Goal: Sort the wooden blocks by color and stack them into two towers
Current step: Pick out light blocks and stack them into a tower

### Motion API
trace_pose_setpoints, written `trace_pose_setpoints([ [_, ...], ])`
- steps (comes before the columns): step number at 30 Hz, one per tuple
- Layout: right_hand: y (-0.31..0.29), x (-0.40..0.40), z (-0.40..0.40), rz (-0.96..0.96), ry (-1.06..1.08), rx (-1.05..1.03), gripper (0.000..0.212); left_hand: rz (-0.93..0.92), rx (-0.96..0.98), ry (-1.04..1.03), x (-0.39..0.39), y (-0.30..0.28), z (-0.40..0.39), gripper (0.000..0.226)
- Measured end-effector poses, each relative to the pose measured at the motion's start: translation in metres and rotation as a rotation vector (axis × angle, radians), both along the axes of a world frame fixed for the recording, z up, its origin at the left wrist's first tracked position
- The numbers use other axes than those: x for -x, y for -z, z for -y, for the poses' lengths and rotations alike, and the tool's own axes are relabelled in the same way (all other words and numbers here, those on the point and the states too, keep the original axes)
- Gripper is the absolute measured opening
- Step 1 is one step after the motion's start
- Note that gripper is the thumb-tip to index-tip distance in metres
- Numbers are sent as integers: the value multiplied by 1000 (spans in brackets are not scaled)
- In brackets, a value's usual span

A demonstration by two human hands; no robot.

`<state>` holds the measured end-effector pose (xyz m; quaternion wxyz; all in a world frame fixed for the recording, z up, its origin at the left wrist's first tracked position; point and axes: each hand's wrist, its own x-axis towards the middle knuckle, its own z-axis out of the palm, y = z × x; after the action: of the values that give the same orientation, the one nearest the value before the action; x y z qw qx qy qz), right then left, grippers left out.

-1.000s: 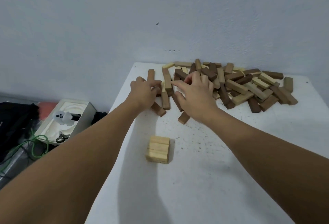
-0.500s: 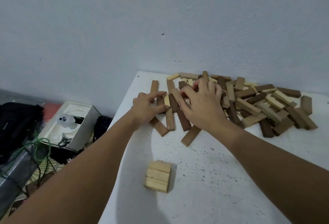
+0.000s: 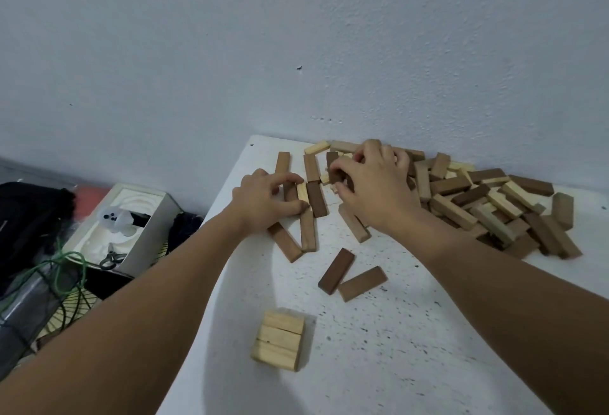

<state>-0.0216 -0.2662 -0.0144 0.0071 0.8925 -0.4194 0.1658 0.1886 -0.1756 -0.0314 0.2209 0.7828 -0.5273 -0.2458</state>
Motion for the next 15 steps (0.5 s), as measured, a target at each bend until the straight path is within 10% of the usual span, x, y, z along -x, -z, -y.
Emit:
trace_pose_setpoints([
  [15, -20, -22, 19, -399, -108, -119, 41, 93, 220, -50, -2, 22, -3, 56],
])
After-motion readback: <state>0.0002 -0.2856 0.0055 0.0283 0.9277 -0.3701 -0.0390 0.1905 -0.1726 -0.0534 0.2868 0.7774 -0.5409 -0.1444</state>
